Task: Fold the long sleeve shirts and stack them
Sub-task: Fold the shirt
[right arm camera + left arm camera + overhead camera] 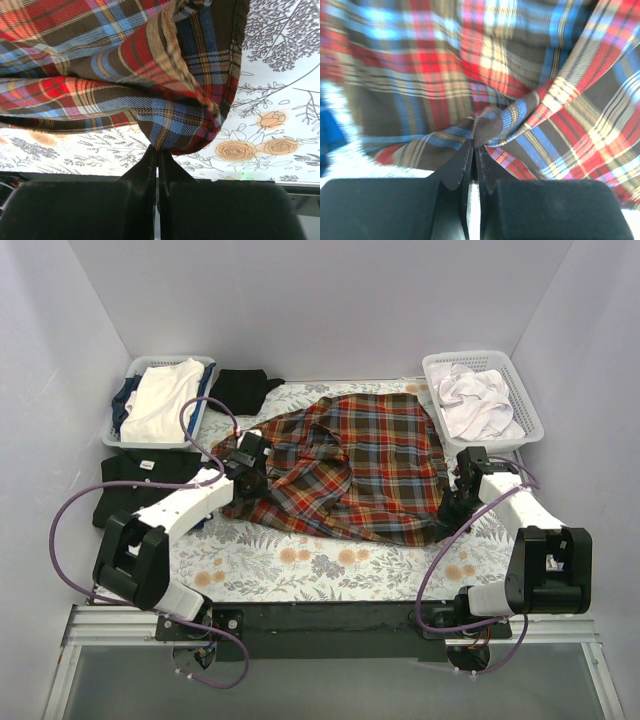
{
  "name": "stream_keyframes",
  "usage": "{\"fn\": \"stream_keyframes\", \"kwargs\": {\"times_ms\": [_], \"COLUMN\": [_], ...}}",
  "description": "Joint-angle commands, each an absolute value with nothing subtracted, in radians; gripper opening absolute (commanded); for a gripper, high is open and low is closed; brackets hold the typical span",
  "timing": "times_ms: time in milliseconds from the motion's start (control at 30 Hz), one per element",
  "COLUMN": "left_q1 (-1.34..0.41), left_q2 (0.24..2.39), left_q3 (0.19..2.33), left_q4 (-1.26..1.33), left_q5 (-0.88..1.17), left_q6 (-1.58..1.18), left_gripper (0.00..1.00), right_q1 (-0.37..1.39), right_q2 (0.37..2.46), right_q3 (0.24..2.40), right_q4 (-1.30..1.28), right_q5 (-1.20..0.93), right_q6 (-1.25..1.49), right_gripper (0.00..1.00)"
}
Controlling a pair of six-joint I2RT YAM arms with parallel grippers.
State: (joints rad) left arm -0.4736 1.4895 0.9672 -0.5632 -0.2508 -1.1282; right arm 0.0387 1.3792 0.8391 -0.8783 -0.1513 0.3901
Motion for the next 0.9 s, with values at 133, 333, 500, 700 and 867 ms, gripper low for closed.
{"fn": "stream_keyframes", "kwargs": {"times_ms": [133,333,500,700,867], "left_q1": [-0.46,-0.454,-0.439,-0.408,-0.387], "left_q2": [1.275,1.249,1.279,1.324,1.37], "left_q3": [1.123,1.108,1.112,1.112,1.101], "left_q4": [-0.727,-0.729,-0.707,-0.651,-0.594], "left_q5": [-0.494,-0.552,-0.574,-0.542,-0.515], "left_q6": [-1.175,-1.195,-1.216,-1.209,-1.192], "left_gripper": [0.0,0.0,0.0,0.0,0.0], "right_q1": [0.037,0.037,0.032,0.028,0.028], "right_q2": [1.307,1.327,1.407,1.563,1.712], "right_q3": [0.945,0.997,1.133,1.278,1.374], "right_q4": [-0.965,-0.963,-0.943,-0.919,-0.89], "right_q5": [-0.156,-0.181,-0.164,-0.155,-0.158], "right_q6": [0.38,0.383,0.38,0.351,0.331], "right_gripper": [0.01,0.01,0.01,0.01,0.01]}}
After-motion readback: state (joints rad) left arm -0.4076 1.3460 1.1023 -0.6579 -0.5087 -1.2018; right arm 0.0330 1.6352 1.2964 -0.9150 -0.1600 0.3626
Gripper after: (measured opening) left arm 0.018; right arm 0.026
